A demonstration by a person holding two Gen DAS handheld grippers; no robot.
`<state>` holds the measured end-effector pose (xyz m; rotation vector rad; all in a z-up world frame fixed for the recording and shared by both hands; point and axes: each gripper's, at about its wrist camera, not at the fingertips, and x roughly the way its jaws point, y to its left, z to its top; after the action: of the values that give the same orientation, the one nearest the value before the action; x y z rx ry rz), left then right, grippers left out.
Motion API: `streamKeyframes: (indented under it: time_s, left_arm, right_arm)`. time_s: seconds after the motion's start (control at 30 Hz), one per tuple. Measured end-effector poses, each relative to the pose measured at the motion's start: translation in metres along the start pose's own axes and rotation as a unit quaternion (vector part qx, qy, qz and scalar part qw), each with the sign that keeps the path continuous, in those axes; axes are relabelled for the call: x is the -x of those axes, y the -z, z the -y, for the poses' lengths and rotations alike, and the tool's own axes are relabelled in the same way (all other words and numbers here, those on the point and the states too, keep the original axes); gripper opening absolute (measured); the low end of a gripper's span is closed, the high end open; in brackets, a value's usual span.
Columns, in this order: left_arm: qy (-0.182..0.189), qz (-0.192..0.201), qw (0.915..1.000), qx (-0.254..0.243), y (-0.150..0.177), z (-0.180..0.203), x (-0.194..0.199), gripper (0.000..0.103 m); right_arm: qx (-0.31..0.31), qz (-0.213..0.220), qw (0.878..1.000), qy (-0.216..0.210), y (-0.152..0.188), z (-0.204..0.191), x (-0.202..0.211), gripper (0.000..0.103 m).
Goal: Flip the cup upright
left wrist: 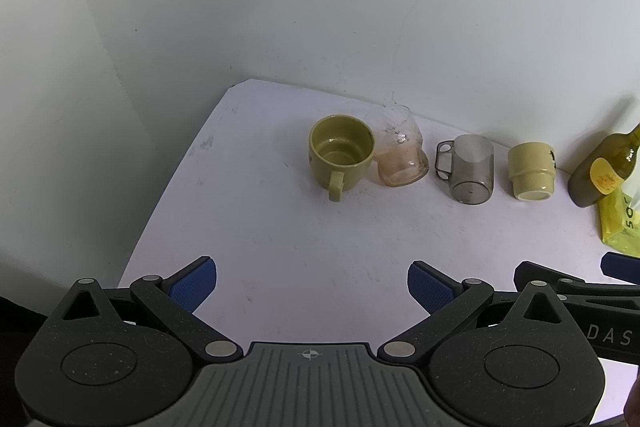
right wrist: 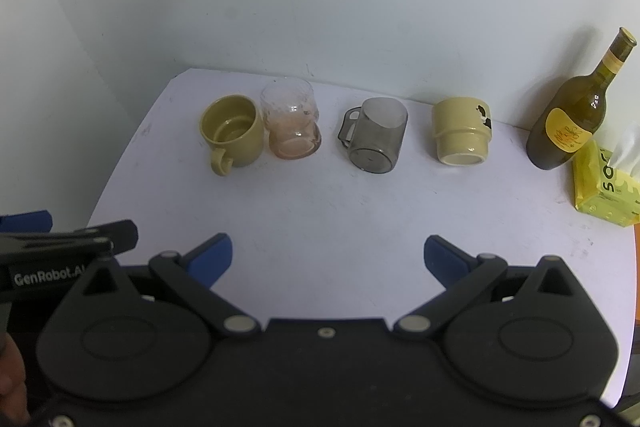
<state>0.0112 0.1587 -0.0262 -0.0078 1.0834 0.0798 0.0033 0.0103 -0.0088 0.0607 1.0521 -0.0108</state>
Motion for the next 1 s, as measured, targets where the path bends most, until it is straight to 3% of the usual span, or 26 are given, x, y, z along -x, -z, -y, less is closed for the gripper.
streamKeyframes:
  time_s: [1.0]
  left_arm:
    - [0.000, -0.002, 1.0000, 0.000, -0.0022, 0.0024, 0.0014, 0.103]
  right_arm:
    - [-0.005, -0.001, 1.000, -0.002, -0.0029, 0.0015, -0.0016, 0.103]
